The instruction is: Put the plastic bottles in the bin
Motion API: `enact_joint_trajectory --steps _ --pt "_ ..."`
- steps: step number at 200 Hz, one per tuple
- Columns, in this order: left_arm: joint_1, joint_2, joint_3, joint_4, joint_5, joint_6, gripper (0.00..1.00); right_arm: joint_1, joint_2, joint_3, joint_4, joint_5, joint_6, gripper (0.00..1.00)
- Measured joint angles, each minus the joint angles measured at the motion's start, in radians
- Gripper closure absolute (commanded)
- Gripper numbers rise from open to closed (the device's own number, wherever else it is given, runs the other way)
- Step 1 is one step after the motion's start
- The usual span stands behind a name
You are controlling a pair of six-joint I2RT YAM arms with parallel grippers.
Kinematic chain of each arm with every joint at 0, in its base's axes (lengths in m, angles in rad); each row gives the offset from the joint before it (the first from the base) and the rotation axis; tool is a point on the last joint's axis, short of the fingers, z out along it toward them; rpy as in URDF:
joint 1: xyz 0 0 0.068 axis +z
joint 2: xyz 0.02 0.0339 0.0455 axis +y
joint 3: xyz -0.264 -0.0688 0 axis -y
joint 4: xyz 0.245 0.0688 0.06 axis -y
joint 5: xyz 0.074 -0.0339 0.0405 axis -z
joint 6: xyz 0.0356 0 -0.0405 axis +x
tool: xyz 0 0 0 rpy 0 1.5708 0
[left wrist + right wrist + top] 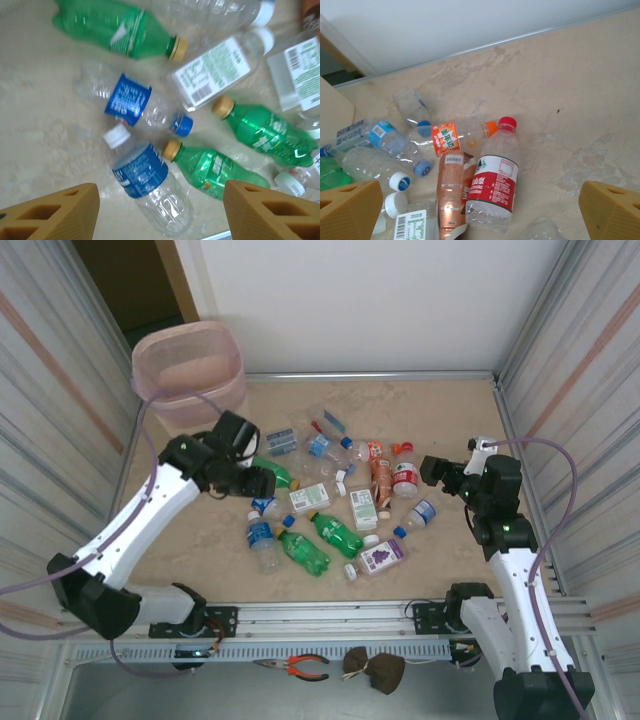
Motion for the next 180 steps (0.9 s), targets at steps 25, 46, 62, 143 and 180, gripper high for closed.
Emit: enact_joint_trajectory --steps 25,46,62,143,180 --pt "-0.029 -0.090 -0.172 0.061 0.009 -0.103 0.36 -0.003 -0.003 0.000 0.000 -0.017 0.003 0.01" --pt "-0.041 -0.127 -0.285 0.108 0.023 -0.185 0.38 -0.008 -0.007 0.000 0.000 -0.026 0.004 0.01" --pt "-0.045 -0.140 -0.354 0.139 0.031 -0.234 0.37 -0.016 -0.008 0.000 0.000 -0.030 0.005 0.01" --pt "-0.047 -0.151 -0.554 0.287 0.103 -0.364 0.24 -0.029 -0.010 -0.004 0.004 -0.053 0.013 0.01" --pt "-0.047 -0.146 -0.608 0.351 0.126 -0.387 0.20 -0.029 -0.010 -0.005 0.004 -0.069 0.025 0.01"
